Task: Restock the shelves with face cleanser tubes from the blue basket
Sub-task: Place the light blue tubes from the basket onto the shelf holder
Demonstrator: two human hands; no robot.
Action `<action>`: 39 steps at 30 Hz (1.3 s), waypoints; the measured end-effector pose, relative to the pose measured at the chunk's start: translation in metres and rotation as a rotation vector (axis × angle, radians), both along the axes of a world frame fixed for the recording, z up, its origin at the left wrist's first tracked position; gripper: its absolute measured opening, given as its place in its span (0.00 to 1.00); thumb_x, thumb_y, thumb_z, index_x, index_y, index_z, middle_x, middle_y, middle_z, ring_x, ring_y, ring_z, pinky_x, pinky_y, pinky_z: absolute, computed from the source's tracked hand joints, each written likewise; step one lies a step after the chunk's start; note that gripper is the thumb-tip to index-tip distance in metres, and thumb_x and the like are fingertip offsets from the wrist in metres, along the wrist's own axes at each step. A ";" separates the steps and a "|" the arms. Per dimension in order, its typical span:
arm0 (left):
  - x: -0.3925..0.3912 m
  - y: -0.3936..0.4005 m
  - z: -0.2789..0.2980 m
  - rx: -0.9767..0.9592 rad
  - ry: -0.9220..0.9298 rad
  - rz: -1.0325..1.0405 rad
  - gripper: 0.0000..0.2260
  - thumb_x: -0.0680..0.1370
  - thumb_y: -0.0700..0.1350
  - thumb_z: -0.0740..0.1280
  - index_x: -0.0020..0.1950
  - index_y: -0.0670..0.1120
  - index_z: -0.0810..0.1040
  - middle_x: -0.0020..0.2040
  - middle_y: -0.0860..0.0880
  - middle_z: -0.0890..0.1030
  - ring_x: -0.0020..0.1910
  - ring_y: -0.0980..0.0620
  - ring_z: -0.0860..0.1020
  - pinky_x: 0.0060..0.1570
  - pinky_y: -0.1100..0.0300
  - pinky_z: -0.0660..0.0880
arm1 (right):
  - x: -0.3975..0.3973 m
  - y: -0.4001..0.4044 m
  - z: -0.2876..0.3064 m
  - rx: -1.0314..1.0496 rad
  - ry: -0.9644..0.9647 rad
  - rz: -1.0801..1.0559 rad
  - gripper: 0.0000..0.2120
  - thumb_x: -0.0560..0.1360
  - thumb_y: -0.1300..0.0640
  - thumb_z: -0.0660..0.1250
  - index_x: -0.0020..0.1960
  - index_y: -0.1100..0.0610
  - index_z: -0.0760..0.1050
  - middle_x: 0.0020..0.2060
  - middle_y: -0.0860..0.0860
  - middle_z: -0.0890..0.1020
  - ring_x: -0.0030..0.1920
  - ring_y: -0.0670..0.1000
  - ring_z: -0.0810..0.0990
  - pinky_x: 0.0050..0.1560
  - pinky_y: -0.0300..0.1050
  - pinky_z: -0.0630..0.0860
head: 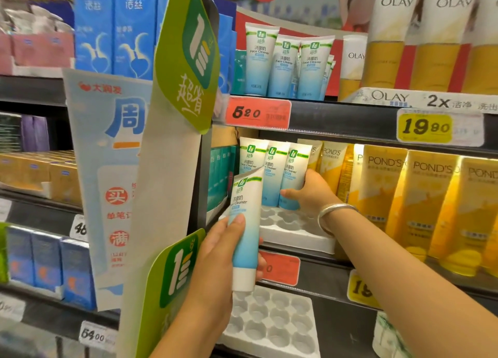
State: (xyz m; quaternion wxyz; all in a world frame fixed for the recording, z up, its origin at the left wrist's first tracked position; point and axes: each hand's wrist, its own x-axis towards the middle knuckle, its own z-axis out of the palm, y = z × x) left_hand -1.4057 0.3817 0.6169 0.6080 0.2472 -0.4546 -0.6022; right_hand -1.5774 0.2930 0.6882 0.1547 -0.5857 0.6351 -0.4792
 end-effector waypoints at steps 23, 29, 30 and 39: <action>-0.041 -0.029 0.044 -0.287 -0.354 0.124 0.07 0.77 0.51 0.63 0.53 0.51 0.75 0.50 0.49 0.80 0.48 0.52 0.80 0.40 0.58 0.78 | 0.003 0.090 0.006 -0.044 -0.338 0.461 0.01 0.73 0.56 0.68 0.43 0.53 0.77 0.38 0.47 0.86 0.44 0.47 0.84 0.46 0.41 0.81; -0.033 -0.042 0.049 -0.307 -0.467 0.189 0.01 0.74 0.46 0.69 0.44 0.52 0.78 0.45 0.51 0.82 0.47 0.51 0.81 0.47 0.54 0.80 | -0.002 0.083 0.012 -0.163 -0.389 0.312 0.04 0.75 0.60 0.65 0.45 0.52 0.72 0.41 0.45 0.81 0.38 0.43 0.83 0.33 0.33 0.78; -0.031 -0.044 0.047 -0.320 -0.505 0.226 0.02 0.74 0.46 0.69 0.43 0.52 0.77 0.44 0.51 0.81 0.47 0.49 0.81 0.49 0.51 0.79 | -0.002 0.080 0.010 -0.157 -0.344 0.271 0.04 0.76 0.59 0.65 0.48 0.52 0.71 0.46 0.46 0.80 0.43 0.46 0.82 0.37 0.37 0.80; -0.019 -0.054 0.040 -0.385 -0.650 0.405 0.03 0.75 0.46 0.67 0.43 0.54 0.76 0.44 0.53 0.80 0.47 0.53 0.79 0.48 0.55 0.78 | -0.001 0.059 0.012 -0.071 -0.136 -0.090 0.15 0.78 0.52 0.60 0.62 0.57 0.64 0.60 0.54 0.73 0.54 0.52 0.75 0.48 0.44 0.75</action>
